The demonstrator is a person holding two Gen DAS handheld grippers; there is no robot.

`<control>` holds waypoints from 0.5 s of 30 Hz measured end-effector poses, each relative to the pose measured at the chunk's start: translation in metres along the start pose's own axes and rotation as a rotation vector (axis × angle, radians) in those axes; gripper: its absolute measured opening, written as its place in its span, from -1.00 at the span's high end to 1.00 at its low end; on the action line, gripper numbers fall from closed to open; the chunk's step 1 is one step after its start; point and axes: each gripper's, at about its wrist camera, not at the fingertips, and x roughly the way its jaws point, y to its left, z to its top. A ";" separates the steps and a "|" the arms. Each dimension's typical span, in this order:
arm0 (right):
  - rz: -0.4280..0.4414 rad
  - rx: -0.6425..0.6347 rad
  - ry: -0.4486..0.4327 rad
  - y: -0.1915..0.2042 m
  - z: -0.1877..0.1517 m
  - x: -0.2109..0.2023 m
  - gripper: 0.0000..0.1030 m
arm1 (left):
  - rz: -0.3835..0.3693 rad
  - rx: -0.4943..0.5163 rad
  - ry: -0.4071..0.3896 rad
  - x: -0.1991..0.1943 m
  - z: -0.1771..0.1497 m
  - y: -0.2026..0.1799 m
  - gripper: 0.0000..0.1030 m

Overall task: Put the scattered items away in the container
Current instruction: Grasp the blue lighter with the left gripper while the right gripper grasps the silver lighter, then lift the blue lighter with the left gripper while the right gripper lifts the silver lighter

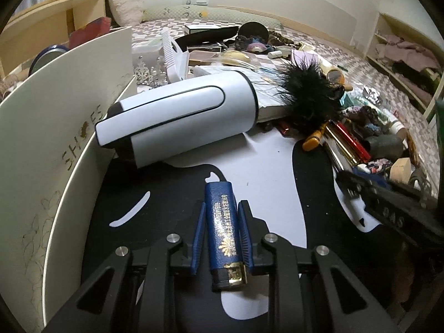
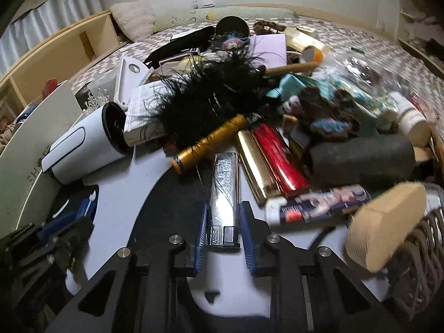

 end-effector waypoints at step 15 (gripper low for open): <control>0.007 0.015 0.027 0.005 -0.054 -0.049 0.53 | -0.048 -0.019 0.010 -0.011 -0.011 0.013 0.54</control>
